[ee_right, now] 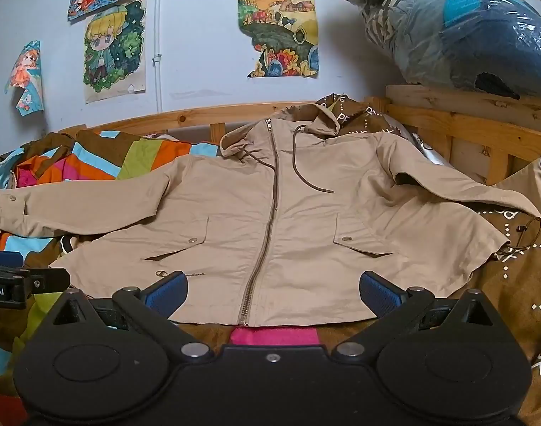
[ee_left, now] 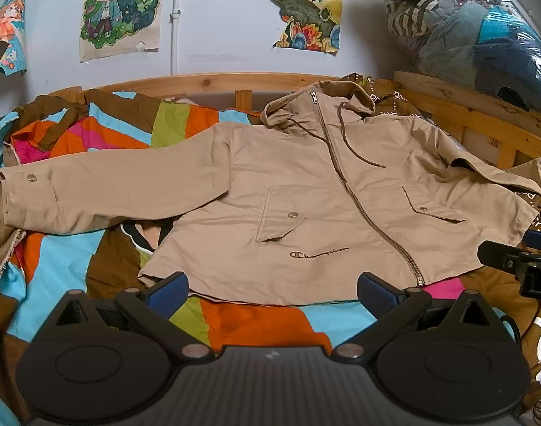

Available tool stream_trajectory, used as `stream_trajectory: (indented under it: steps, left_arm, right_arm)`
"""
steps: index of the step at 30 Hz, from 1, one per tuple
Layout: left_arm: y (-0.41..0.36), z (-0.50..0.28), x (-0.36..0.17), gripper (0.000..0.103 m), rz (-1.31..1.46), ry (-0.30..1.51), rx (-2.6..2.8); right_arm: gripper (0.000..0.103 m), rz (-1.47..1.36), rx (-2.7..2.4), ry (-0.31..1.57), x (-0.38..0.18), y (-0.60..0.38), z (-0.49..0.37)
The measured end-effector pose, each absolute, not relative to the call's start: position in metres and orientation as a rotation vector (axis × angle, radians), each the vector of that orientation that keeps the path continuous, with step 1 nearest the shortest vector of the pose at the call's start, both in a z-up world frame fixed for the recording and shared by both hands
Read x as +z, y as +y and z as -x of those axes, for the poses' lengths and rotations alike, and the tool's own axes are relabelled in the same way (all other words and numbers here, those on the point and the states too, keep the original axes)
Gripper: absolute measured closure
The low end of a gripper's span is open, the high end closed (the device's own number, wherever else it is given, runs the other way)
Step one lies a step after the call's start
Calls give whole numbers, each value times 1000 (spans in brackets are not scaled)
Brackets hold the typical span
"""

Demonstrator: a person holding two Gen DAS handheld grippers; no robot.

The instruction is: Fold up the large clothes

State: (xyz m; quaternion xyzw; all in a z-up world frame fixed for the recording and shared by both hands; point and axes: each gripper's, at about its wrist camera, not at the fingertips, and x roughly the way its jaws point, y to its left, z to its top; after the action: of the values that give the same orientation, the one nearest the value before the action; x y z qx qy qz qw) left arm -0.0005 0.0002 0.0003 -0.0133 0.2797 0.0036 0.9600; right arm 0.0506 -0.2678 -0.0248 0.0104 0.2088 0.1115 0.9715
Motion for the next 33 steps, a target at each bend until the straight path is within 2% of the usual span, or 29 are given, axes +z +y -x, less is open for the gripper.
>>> stream_trajectory:
  steps: [33]
  left_arm:
    - [-3,1,-6,1,27,572,8]
  right_arm:
    - [1,-22,226,426,-27,-268,-51]
